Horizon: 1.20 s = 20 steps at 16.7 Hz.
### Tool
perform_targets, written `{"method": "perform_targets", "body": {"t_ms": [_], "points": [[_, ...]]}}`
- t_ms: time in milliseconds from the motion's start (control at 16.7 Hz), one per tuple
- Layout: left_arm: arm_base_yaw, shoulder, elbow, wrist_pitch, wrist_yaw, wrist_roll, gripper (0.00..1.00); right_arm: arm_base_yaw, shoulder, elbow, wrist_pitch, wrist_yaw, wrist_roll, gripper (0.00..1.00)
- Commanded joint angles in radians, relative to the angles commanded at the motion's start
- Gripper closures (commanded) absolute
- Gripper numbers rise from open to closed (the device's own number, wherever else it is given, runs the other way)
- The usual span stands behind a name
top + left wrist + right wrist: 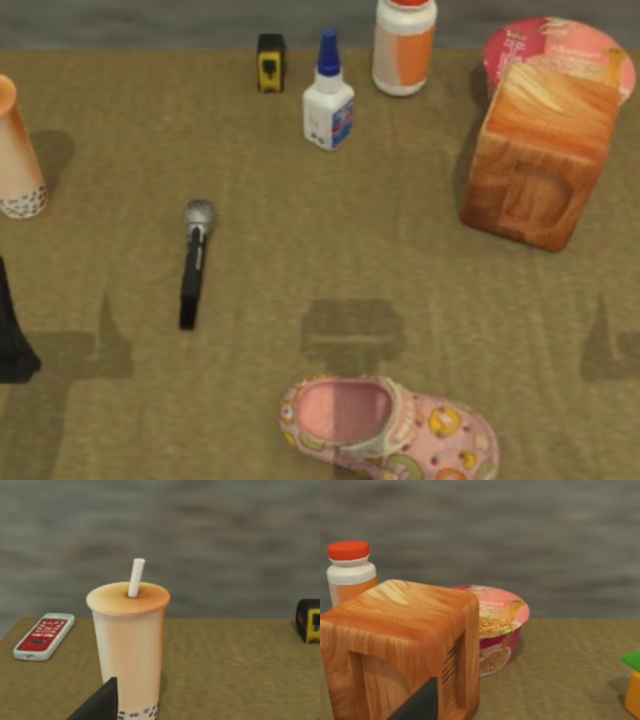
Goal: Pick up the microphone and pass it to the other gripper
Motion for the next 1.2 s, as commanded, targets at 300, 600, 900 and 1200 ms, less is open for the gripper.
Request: {"method": "perform_targets", "body": {"t_ms": [300, 600, 900, 1200], "points": [[-0.015, 0.062, 0.056, -0.044, -0.002, -0.008, 0.00, 0.000, 0.000, 0.000, 0.000, 0.000, 0.000, 0.00], [-0.081, 0.376, 0.305, -0.227, -0.011, -0.053, 0.00, 0.000, 0.000, 0.000, 0.000, 0.000, 0.000, 0.00], [-0.172, 0.892, 0.680, -0.456, -0.014, -0.139, 0.00, 0.000, 0.000, 0.000, 0.000, 0.000, 0.000, 0.00], [-0.261, 1.436, 1.066, -0.670, -0.008, -0.230, 0.00, 0.000, 0.000, 0.000, 0.000, 0.000, 0.000, 0.00]]}}
